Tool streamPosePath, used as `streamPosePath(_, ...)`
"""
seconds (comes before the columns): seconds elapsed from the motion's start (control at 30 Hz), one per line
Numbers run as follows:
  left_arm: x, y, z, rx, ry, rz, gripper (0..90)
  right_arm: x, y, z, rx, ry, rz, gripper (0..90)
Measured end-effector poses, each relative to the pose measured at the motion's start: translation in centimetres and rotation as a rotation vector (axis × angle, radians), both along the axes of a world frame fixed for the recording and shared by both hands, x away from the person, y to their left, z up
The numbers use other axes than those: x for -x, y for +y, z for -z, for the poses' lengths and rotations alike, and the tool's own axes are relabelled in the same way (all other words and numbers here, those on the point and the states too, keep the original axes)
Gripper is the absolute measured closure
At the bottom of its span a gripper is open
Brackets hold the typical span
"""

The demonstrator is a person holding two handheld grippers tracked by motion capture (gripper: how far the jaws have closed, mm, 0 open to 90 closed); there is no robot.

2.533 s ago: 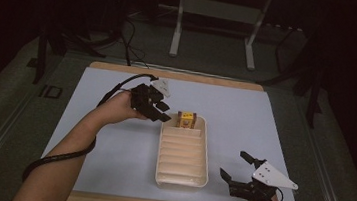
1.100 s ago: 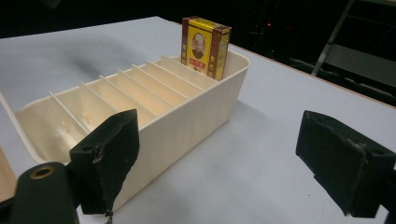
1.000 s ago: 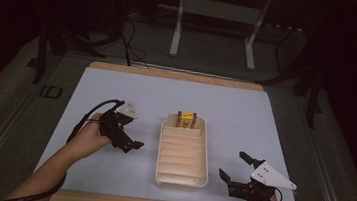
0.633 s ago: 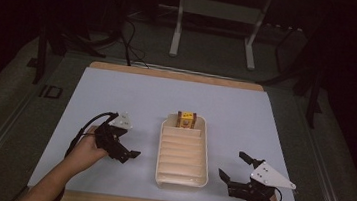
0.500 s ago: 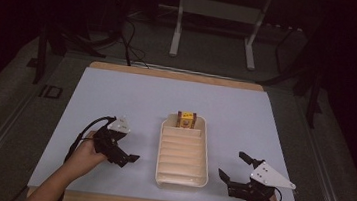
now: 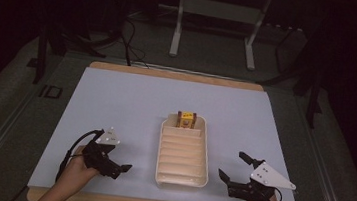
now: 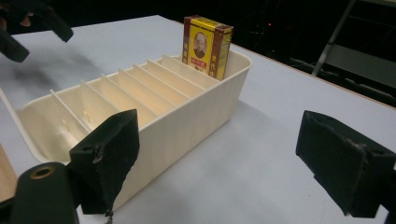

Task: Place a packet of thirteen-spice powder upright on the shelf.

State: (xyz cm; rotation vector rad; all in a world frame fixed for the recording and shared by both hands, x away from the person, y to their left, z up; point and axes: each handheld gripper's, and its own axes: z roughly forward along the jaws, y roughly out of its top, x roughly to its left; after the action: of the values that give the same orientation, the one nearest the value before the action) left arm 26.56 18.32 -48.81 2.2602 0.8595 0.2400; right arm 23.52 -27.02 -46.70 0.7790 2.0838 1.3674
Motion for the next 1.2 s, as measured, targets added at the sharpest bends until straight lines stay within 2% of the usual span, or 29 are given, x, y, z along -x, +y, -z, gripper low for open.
streamPosePath(0.03,0.3,0.1,0.1,0.007,0.009,0.002,1.8,0.0,0.0,0.0,0.000,-0.001,0.000,13.4)
streamPosePath(0.13,1.0,0.5,0.5,-0.001,0.003,-0.008,1.8,0.0,0.0,0.0,-0.002,0.001,0.002,13.4)
streamPosePath(0.47,2.6,1.7,0.9,0.012,-0.011,-0.081,1.8,0.0,-0.1,-0.1,0.000,-0.004,-0.005,13.4)
streamPosePath(0.6,2.9,1.7,0.9,0.006,-0.024,-0.091,1.8,0.0,-0.1,-0.1,0.000,-0.009,-0.007,13.4)
streamPosePath(0.67,2.9,1.7,0.9,-0.007,-0.044,-0.105,1.8,0.0,-0.1,-0.2,-0.002,-0.010,-0.007,13.4)
streamPosePath(0.77,2.7,1.9,1.0,0.000,-0.042,-0.117,1.8,0.0,-0.1,-0.2,-0.002,-0.010,-0.010,13.4)
streamPosePath(0.87,2.7,1.9,1.1,-0.013,-0.052,-0.115,1.8,0.0,-0.1,-0.2,-0.002,-0.010,-0.012,13.4)
streamPosePath(1.13,2.7,1.5,1.0,-0.015,-0.056,-0.092,1.8,-0.1,-0.1,-0.1,-0.008,0.002,-0.011,13.4)
streamPosePath(1.2,2.6,1.6,1.0,0.004,-0.049,-0.092,1.8,-0.2,-0.2,-0.1,-0.009,0.003,-0.009,13.4)
